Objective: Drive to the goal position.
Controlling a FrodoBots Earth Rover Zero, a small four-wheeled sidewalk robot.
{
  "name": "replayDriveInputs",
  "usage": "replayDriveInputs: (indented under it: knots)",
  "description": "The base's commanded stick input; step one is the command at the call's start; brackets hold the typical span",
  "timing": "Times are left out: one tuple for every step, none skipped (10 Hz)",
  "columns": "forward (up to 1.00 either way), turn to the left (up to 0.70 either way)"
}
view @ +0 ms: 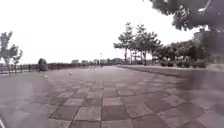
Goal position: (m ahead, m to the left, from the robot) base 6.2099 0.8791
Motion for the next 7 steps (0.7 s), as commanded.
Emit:
replayDriveInputs:
  knots:
    - [1.0, 0.0]
    - [1.0, 0.0]
    - [1.0, 0.0]
    - [1.0, 0.02]
    - [1.0, 0.06]
    - [1.0, 0.11]
    - [1.0, 0.19]
